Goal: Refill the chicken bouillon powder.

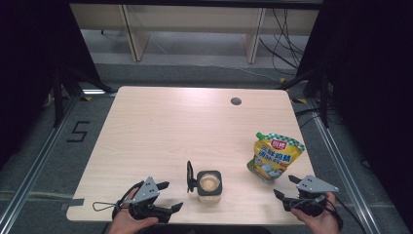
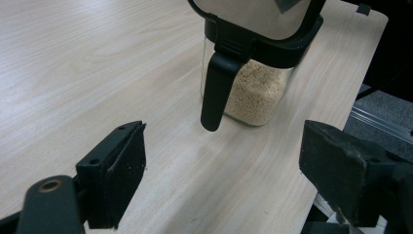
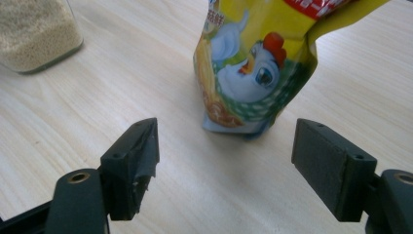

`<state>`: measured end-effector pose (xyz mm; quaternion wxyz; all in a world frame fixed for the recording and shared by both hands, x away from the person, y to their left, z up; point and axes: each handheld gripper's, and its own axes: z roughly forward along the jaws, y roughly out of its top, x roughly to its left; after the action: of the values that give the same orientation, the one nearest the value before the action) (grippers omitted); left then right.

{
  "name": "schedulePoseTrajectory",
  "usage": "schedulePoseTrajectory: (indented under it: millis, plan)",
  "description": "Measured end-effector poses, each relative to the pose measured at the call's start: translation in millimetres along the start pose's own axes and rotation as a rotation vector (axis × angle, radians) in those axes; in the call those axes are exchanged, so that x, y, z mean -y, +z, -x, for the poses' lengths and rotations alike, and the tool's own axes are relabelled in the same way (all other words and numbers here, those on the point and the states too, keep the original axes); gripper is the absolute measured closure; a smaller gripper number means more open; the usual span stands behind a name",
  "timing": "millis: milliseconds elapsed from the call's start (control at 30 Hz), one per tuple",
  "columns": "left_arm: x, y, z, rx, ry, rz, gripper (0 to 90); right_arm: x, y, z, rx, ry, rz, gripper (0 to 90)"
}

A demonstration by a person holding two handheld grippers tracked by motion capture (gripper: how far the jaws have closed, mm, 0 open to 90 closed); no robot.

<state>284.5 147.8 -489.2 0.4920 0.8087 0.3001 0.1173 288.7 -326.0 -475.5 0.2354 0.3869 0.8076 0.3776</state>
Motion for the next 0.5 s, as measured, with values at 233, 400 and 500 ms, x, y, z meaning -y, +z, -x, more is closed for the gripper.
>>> schedulePoseTrajectory:
  millis: [233, 400, 500]
  plan:
    - [-10.1, -2.3, -2.9, -0.019, -0.038, 0.016, 17.4, 4.4, -2.6, -7.1, -0.01, -0.03, -0.021, 26.3]
    - [-16.0, 0.6, -3.8, -0.023, -0.035, 0.004, 19.1, 7.7, -5.6, -10.8, -0.004, -0.04, -0.032, 26.3]
    - [-18.1, 0.2, -5.6, -0.02, -0.043, 0.006, 23.4, 9.2, -7.1, -13.4, -0.001, -0.057, -0.031, 26.3]
